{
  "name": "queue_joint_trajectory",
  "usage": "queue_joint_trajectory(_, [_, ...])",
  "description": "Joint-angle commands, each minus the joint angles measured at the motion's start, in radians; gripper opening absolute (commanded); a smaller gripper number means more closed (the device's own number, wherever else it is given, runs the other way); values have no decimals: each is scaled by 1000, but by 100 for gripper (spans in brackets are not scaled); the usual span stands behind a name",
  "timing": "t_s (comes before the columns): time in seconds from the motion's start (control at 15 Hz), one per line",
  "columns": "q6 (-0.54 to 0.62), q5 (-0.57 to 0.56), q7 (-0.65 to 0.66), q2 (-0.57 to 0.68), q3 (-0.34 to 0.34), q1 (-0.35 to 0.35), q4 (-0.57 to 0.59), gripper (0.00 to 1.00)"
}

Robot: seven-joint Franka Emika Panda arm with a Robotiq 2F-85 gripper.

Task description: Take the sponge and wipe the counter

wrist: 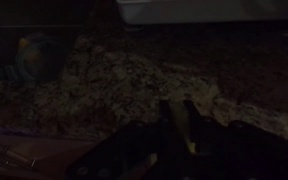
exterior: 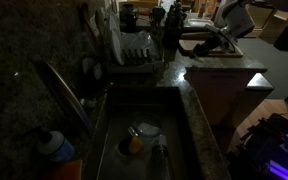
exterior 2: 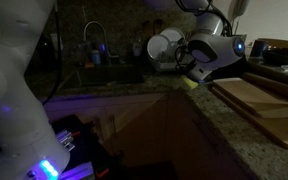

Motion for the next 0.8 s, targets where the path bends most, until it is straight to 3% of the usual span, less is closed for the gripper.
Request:
queue_joint_trajectory(0.0, [42, -42, 40, 40, -15, 19, 9, 5])
queue_joint_trajectory(0.4, [210, -112, 179, 76, -56, 53, -49, 5])
queue_joint_trajectory(0.67, [153, -159, 290, 45, -86, 23, -98, 5])
queue_joint_trajectory(0.73, [134, -102, 264, 54, -33, 23, -20, 18])
